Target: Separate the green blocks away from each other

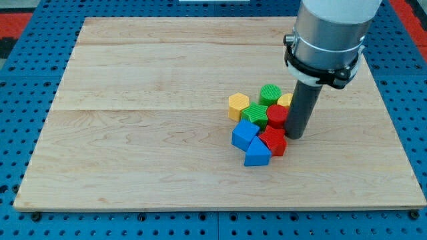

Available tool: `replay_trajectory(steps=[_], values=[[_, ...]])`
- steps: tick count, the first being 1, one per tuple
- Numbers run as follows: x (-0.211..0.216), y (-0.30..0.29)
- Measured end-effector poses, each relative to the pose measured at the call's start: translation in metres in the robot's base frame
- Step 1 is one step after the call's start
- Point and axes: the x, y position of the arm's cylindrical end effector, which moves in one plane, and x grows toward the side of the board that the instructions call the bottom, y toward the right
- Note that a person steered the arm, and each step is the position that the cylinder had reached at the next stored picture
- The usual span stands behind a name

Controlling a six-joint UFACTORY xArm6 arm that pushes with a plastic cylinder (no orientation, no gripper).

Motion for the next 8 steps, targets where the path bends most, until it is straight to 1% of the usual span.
replay_trajectory(steps=[1, 2, 3, 4, 5, 6, 8], values=[[-0.024, 0.002], [-0.043, -0.015], [-0.067, -0.047], [-0.074, -0.064], [-0.048, -0.066], [-0.045, -0.061], [-0.015, -0.136]])
